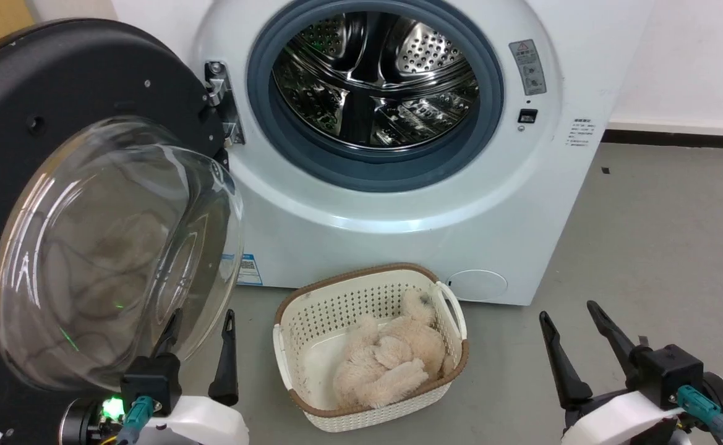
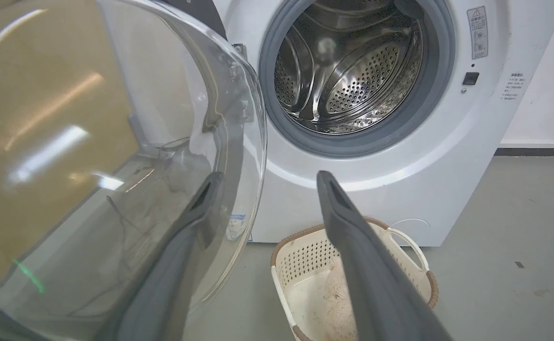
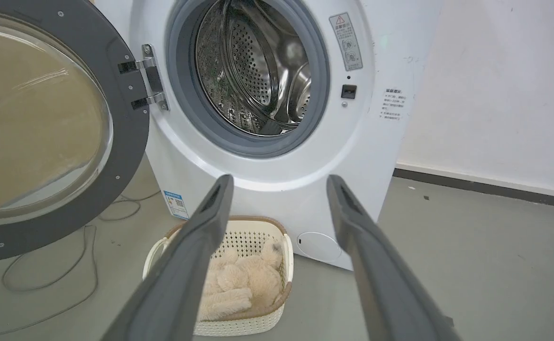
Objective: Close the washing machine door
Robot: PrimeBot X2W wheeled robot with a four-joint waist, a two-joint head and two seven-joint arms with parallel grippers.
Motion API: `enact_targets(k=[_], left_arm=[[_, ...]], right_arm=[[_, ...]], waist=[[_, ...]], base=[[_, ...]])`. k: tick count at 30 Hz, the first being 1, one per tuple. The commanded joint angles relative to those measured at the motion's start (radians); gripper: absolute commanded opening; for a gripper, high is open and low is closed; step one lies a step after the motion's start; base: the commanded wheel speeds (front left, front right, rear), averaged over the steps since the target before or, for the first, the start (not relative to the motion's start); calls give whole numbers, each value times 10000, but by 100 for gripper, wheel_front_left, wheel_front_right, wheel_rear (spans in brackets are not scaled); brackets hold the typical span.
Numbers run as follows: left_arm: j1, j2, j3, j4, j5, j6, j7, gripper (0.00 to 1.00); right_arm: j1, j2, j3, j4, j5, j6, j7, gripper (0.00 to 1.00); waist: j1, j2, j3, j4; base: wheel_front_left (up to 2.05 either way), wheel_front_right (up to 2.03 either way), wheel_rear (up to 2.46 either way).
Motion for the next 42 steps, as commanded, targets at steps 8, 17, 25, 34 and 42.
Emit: enact_targets(k=[8,17,25,34,42], left_arm=[[164,-1,56,-42,-122,-43,-257,100],[247,-1,127,-56,-143,-95,-445,100],[316,-1,164,-89,-166,-114,-612,100],[438,-2,220,-146,-203,-119,-842,100],[519,-2,290,-184,-222,-127,-1008,100]], right_arm=[[102,-71,185,100,273,3,-269,100],[125,-115,330,193,484,3,-456,100],[156,-139,455,271,677,4,-623,100],[192,-178,659,395,932,4,-852,100],[225,-199,838,496,1120,5,-1018,100]], waist=[[-1,0,-43,417],[-1,0,-93,859],[-1,0,-142,1273],[-1,0,-193,1879],[-1,0,-234,2303]], base=[[0,0,0],[0,0,0],[0,0,0],[0,0,0],[0,0,0]])
